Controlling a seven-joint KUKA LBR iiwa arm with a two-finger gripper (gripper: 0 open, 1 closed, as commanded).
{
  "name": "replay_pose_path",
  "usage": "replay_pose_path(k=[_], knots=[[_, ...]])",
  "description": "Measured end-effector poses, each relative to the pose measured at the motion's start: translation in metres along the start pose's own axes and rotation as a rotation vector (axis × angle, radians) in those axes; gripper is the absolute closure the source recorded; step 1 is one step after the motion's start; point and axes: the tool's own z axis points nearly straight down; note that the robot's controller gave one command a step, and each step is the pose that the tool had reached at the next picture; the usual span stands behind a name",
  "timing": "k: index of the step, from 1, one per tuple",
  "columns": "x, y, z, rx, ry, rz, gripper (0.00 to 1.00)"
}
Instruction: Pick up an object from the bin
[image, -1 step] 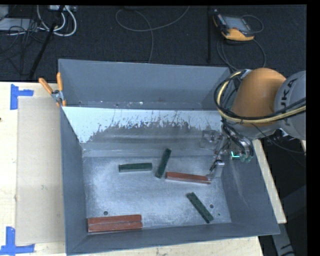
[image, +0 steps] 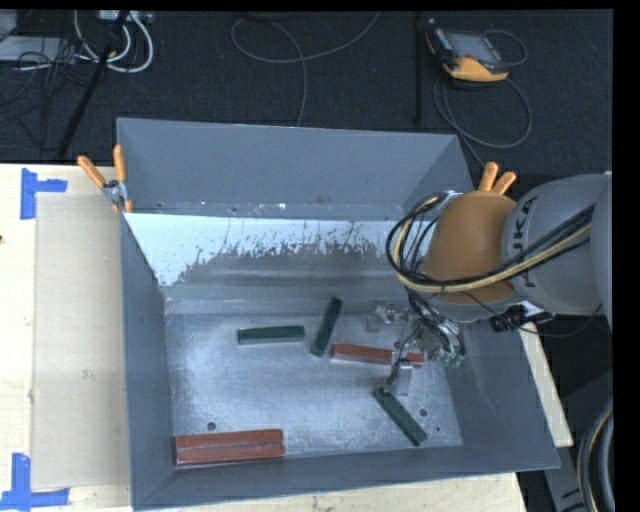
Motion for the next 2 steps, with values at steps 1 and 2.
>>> replay_pose_path(k=[1,2], knots=[[-0.003,-0.001,-0.004,0.002,-0.009,-0.001,1.00],[-0.014,-0.016,-0.149,0.005,-0.016,-0.327,1.00]])
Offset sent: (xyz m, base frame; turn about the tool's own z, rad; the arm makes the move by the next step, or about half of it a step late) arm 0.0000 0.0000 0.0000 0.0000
